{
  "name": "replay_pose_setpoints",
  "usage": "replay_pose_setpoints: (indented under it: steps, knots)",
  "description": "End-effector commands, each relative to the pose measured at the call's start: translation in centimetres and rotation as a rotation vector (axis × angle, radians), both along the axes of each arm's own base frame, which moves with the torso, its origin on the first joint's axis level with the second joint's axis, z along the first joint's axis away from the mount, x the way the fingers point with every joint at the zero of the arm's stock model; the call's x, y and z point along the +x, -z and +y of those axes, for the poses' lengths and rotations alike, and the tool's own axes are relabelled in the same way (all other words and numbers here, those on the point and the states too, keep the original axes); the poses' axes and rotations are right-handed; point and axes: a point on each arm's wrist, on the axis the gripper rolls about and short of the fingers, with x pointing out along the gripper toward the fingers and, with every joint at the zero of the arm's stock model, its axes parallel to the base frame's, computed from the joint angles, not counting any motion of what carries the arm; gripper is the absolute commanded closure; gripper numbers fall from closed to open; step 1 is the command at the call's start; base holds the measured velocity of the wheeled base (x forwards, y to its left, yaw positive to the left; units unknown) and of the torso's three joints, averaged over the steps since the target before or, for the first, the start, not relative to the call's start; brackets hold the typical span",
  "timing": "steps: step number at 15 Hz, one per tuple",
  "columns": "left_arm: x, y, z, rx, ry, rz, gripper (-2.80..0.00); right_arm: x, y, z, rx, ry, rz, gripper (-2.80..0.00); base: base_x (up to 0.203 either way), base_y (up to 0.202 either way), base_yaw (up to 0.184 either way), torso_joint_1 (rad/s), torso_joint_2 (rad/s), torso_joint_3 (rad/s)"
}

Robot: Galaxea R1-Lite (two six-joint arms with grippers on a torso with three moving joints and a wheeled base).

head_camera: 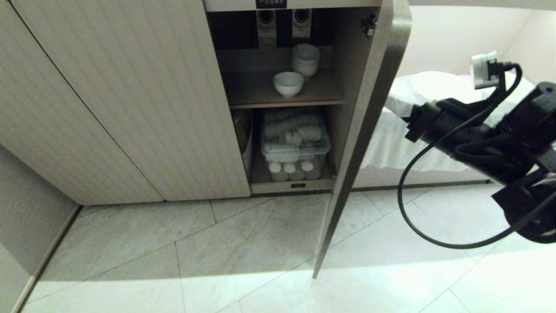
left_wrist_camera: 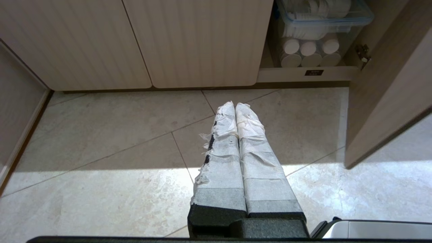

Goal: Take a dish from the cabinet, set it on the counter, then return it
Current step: Close the cabinet door

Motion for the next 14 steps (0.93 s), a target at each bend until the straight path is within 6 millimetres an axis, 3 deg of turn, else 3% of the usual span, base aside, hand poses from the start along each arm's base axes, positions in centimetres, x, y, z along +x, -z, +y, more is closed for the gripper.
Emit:
replay_pose_setpoints:
  steps: [1, 7, 14]
  knots:
    - [0.0, 0.0, 0.0, -0.001, -0.001, -0.001, 0.0, 1.6, 1.0, 1.0, -0.007, -0.017, 0.014, 0.0, 0.0, 0.0, 0.0, 0.0, 0.0, 0.0]
    - [0.0, 0.0, 0.0, -0.001, -0.001, -0.001, 0.0, 5.6, 2.4, 3.6, -0.009, -0.041, 0.0, 0.0, 0.0, 0.0, 0.0, 0.0, 0.0, 0.0]
    - [0.0, 0.0, 0.0, -0.001, -0.001, -0.001, 0.0, 10.4, 6.3, 5.8, -0.046, -0.028, -0.016, 0.0, 0.0, 0.0, 0.0, 0.0, 0.0, 0.0]
